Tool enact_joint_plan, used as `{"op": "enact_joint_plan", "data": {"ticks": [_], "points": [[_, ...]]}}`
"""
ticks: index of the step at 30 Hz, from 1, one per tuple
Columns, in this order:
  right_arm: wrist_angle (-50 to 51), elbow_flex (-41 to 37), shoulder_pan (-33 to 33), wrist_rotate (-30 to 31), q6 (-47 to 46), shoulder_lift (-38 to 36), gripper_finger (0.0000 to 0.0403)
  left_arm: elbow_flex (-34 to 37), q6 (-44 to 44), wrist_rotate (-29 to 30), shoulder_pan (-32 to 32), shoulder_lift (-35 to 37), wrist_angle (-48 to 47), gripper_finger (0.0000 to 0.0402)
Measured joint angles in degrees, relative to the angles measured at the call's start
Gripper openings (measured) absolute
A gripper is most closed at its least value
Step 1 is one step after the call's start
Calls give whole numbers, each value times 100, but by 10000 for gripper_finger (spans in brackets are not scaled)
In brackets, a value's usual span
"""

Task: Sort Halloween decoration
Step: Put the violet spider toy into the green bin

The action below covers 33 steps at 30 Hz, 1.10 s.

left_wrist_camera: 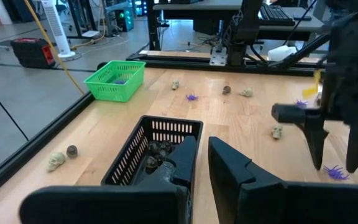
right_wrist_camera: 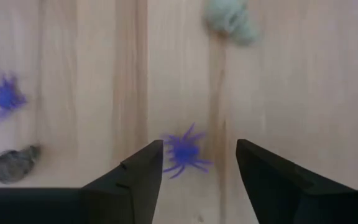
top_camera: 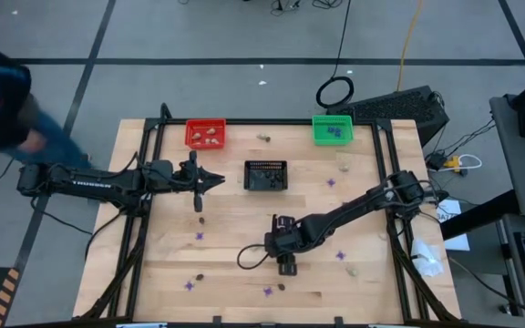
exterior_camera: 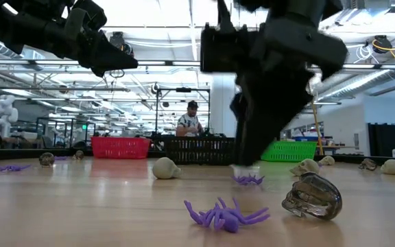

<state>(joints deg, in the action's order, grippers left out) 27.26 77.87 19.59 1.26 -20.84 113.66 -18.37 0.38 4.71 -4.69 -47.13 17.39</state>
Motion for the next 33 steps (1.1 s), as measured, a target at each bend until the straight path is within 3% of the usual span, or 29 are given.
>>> {"op": "enact_joint_plan", "data": {"ticks": [13, 17, 25, 31, 33], "points": [[-109, 28, -28, -75, 118, 394, 189, 0, -2, 0, 0, 1, -38, 35], [-92, 24, -75, -98, 118, 401, 144, 0, -2, 0, 1, 1, -38, 35], [-85, 13, -82, -114, 395, 378, 14, 0, -2, 0, 2, 0, -37, 35], [-19, -20, -94, -112, 456, 121, 14, 0, -2, 1, 1, 2, -37, 35], [161, -33, -99, 156, 484, -118, 9, 0, -2, 2, 2, 0, -37, 35]]}}
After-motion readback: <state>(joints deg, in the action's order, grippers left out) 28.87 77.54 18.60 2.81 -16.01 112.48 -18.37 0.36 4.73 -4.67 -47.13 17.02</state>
